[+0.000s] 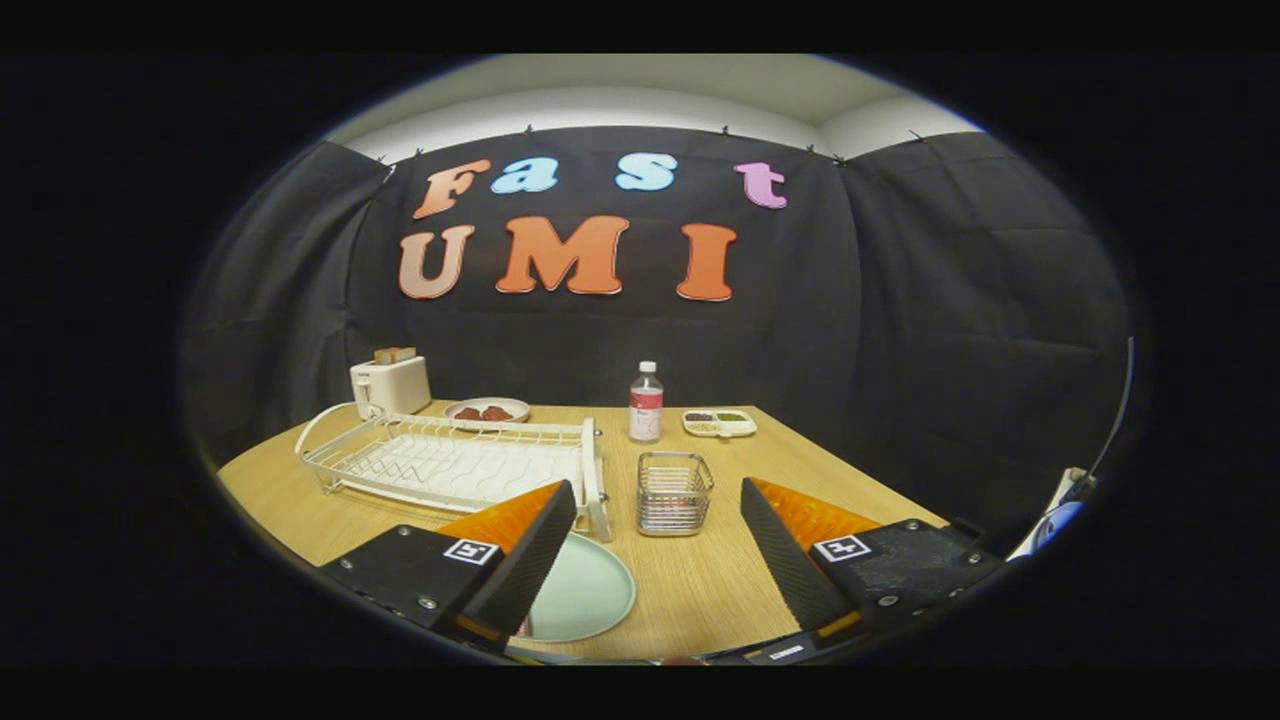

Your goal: Take the plate from the dish rack, then take the spoon from the basket and place it into the plate.

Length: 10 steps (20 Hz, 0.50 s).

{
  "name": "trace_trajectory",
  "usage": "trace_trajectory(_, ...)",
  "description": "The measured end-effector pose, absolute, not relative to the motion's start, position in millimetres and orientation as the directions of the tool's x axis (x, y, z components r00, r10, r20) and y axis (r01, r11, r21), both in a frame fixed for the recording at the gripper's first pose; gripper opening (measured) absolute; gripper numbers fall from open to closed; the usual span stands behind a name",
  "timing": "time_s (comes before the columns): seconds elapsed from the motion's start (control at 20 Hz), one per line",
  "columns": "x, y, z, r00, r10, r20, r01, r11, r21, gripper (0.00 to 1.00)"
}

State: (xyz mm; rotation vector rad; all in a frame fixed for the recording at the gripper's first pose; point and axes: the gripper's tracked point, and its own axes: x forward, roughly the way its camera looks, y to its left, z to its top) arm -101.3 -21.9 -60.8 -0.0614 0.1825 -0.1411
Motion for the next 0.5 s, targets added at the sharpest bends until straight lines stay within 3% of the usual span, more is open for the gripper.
trace_trajectory(0.5,-103.5,-30.2,-72.5,0.969,-0.158,-0.189,0.153,0.987,-0.042,0.98)
